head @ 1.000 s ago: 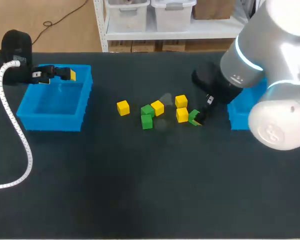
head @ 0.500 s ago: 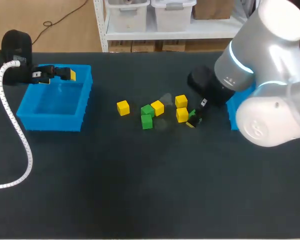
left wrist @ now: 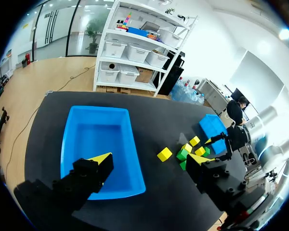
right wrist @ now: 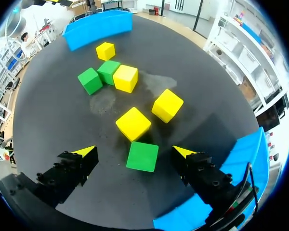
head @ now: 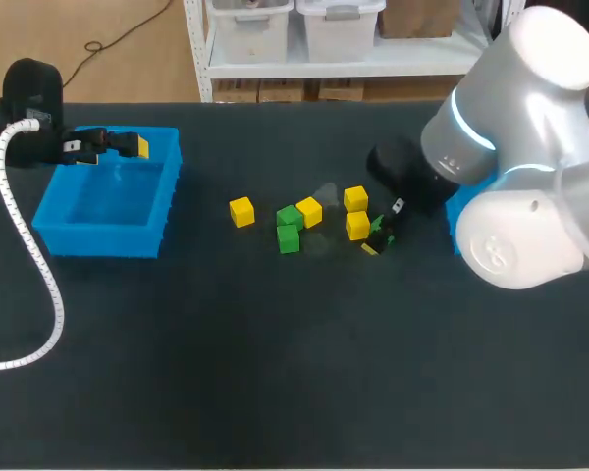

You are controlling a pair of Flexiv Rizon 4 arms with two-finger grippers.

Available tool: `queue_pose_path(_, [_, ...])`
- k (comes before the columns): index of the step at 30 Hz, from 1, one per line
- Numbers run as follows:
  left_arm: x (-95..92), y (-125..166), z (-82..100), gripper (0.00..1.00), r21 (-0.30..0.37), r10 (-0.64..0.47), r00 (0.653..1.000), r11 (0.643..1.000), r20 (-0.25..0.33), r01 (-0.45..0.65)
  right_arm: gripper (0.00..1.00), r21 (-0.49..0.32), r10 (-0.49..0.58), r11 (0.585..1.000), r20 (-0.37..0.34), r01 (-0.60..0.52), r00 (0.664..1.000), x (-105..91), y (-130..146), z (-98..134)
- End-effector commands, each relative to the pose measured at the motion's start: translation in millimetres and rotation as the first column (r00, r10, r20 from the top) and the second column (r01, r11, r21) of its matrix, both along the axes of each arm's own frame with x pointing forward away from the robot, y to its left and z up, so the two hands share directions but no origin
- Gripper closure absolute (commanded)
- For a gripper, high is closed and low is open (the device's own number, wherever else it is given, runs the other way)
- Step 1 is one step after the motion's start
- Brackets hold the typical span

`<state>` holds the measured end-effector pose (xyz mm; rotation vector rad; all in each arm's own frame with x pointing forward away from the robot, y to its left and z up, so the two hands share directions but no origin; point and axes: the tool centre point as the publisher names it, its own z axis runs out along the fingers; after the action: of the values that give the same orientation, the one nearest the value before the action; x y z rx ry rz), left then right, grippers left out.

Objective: Put the green cubes in the right bin and the yellow cubes in the left bin.

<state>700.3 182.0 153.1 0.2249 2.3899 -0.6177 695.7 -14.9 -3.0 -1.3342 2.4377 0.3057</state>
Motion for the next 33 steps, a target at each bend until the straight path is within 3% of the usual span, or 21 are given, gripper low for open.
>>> queue_pose_path(1, [0.3, 0.3, -0.6, 0.00, -0.002, -0.001, 1.000, 1.000, 0.001, 0.001, 0.00, -0.007, -0.014, 1.000, 0.019, 0.014, 1.000, -1.2, -2.1, -2.4])
queue_pose_path(2, [0.3, 0.3, -0.6, 0.00, -0.002, -0.001, 1.000, 1.000, 0.001, 0.001, 0.65, -0.011, -0.022, 1.000, 0.029, 0.022, 0.999, -0.7, -3.1, -2.8])
queue_pose_path(3, [0.3, 0.3, -0.6, 0.00, -0.002, -0.001, 1.000, 1.000, 0.001, 0.001, 0.96, -0.011, -0.024, 1.000, 0.029, 0.024, 0.999, -0.7, -3.3, -2.9])
queue_pose_path(4, [0.3, 0.3, -0.6, 0.00, -0.002, -0.001, 1.000, 1.000, 0.001, 0.001, 1.00, -0.011, -0.024, 1.000, 0.030, 0.024, 0.999, -0.8, -3.9, -3.0])
queue_pose_path(17, [0.3, 0.3, -0.6, 0.00, -0.002, -0.001, 1.000, 1.000, 0.001, 0.001, 1.00, -0.002, -0.043, 0.999, 0.087, 0.043, 0.995, -2.3, -4.9, 9.5])
queue_pose_path(25, [0.3, 0.3, -0.6, 0.00, -0.002, -0.001, 1.000, 1.000, 0.001, 0.001, 1.00, 0.168, -0.190, 0.972, 0.158, 0.163, 0.969, 14.5, -26.8, 84.5])
queue_pose_path(29, [0.3, 0.3, -0.6, 0.00, -0.002, -0.001, 1.000, 1.000, 0.001, 0.001, 1.00, 0.255, -0.322, 0.929, 0.202, 0.268, 0.925, 27.3, -55.5, 126.1])
queue_pose_path(33, [0.3, 0.3, -0.6, 0.00, -0.002, -0.001, 1.000, 1.000, 0.001, 0.001, 1.00, 0.296, -0.433, 0.884, 0.230, 0.361, 0.871, 36.1, -86.9, 143.9])
